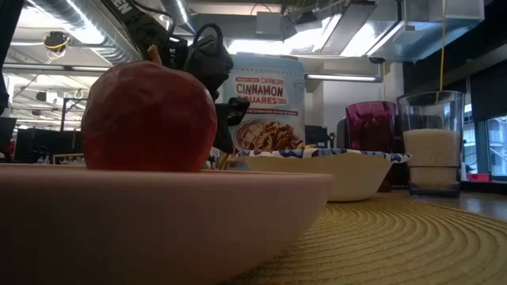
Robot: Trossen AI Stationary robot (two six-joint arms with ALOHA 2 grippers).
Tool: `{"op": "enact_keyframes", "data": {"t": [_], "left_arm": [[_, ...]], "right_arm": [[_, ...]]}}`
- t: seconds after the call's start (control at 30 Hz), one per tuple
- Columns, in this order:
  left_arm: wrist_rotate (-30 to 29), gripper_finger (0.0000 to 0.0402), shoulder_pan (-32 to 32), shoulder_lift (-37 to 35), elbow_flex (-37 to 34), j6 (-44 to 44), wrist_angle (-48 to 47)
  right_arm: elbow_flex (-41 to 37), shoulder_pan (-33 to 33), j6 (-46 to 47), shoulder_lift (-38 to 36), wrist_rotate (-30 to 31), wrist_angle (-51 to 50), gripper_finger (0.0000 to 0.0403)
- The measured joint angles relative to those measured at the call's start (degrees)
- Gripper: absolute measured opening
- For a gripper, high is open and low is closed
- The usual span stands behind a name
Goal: Arrange a breakfast setting
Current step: Put the gold spoon on the table mat to the left of the white bowl
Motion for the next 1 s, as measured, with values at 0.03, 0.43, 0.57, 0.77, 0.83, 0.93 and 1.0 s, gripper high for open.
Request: {"op": "enact_keyframes", "data": {"t": [0.03, 0.43, 0.57, 0.77, 0.83, 0.93, 1.0], "left_arm": [[0.1, 0.0, 0.0, 0.0, 0.0, 0.0, 0.0], [-1.7, 0.0, -1.0, 3.1, 0.0, 0.6, 1.0], [-2.4, 0.0, -0.7, 5.0, 0.0, 0.6, 2.1], [-2.3, 0.0, 0.1, 5.5, 0.0, 0.5, 4.0], [-2.4, 0.0, 0.2, 5.5, 0.0, 0.5, 4.2], [-2.9, 0.0, 0.2, 5.5, 0.0, 0.4, 4.1], [-3.1, 0.0, 0.2, 5.5, 0.0, 0.1, 4.0]], "right_arm": [[0.0, 0.0, 0.0, 0.0, 0.0, 0.0, 0.0033], [0.0, 0.0, 0.0, 0.0, 0.0, 0.0, 0.0033], [0.0, 0.0, 0.0, 0.0, -0.4, 0.0, 0.0033], [0.0, 0.0, 0.0, 0.0, -0.3, 0.0, 0.0033], [0.0, 0.0, 0.0, 0.0, -0.4, 0.0, 0.0033], [0.0, 0.0, 0.0, 0.0, -0.4, 0.0, 0.0033], [0.0, 0.0, 0.0, 0.0, -0.3, 0.0, 0.0033]]}}
